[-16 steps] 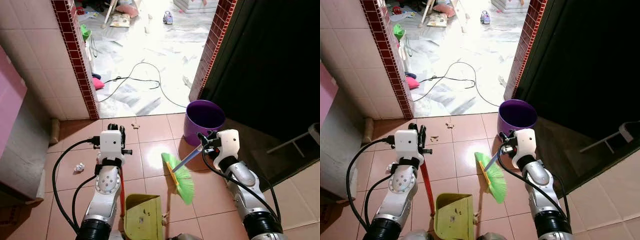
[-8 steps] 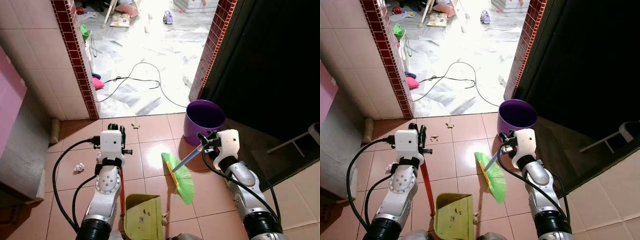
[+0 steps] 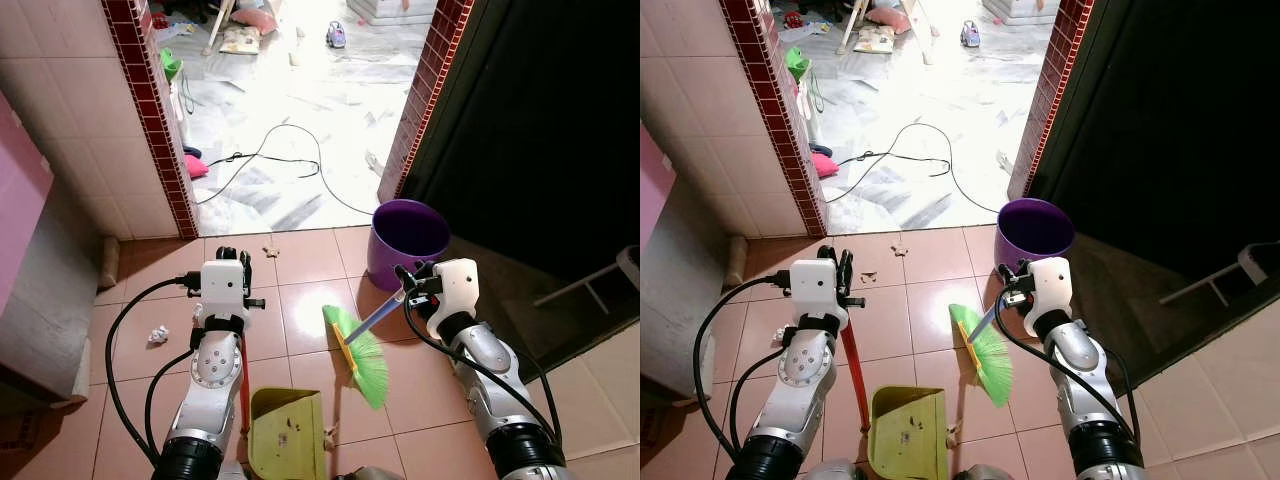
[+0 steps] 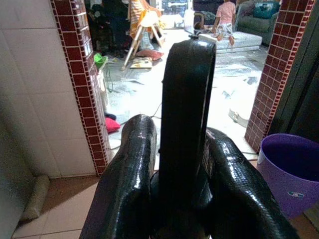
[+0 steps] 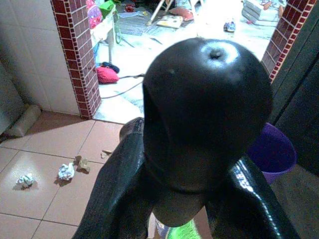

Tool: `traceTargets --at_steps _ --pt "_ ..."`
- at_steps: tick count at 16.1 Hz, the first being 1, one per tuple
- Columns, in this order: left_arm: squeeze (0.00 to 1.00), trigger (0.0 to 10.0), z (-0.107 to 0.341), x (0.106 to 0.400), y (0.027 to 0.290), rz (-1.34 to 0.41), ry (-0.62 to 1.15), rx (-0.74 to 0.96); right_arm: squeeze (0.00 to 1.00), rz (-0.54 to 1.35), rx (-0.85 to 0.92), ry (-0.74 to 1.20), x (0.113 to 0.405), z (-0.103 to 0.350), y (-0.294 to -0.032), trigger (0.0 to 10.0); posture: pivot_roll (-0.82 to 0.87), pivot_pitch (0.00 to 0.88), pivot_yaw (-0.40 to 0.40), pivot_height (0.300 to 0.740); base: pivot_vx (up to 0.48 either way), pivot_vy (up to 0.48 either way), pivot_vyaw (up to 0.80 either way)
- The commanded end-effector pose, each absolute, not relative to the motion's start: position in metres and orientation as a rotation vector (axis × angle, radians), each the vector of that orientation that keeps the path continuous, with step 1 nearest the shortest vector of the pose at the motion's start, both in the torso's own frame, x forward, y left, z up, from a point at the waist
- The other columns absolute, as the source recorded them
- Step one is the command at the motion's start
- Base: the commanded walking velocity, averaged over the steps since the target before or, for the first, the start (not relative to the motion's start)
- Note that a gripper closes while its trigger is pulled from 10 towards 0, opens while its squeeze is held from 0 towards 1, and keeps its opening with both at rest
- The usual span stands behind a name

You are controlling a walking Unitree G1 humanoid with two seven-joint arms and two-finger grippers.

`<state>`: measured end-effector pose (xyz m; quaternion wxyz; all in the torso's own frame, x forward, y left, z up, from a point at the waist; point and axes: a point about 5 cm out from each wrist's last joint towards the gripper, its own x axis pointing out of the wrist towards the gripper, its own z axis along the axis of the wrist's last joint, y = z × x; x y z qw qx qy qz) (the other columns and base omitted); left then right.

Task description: Sweep floor

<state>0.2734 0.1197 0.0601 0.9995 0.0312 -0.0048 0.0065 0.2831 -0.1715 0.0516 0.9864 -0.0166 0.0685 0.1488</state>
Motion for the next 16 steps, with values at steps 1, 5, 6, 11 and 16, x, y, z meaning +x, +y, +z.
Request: traceTargets --at_steps 1,5,6,11,16 --pt "0.0 10.0 0.0343 0.2628 0.1158 0.003 0.133 0.064 0.0 0.292 -0.043 0.202 0.2778 0.0422 -0.1762 10.0 -0.12 0.037 -0.097 0.74 0.0 0.0 0.0" --pt "0.0 10.0 0.0344 0.2629 0.116 0.004 0.133 0.064 0.0 0.294 -0.043 0.203 0.2776 0.0421 -0.1761 10.0 -0.12 0.039 -0.099 0.74 0.0 0.0 0.0" --pt "0.0 10.0 0.0345 0.2629 0.1162 0.005 0.132 0.064 0.0 0.294 -0.043 0.203 0.2775 0.042 -0.176 10.0 -0.12 0.04 -0.098 0.74 0.0 0.0 0.0" --pt "0.0 10.0 0.034 0.2623 0.1164 0.005 0.135 0.063 0.0 0.293 -0.043 0.205 0.2769 0.0417 -0.1761 10.0 -0.12 0.041 -0.094 0.74 0.0 0.0 0.0" --pt "0.0 10.0 0.034 0.2623 0.1163 0.001 0.136 0.065 0.0 0.294 -0.042 0.206 0.2767 0.0416 -0.1759 10.0 -0.12 0.041 -0.096 0.74 0.0 0.0 0.0"
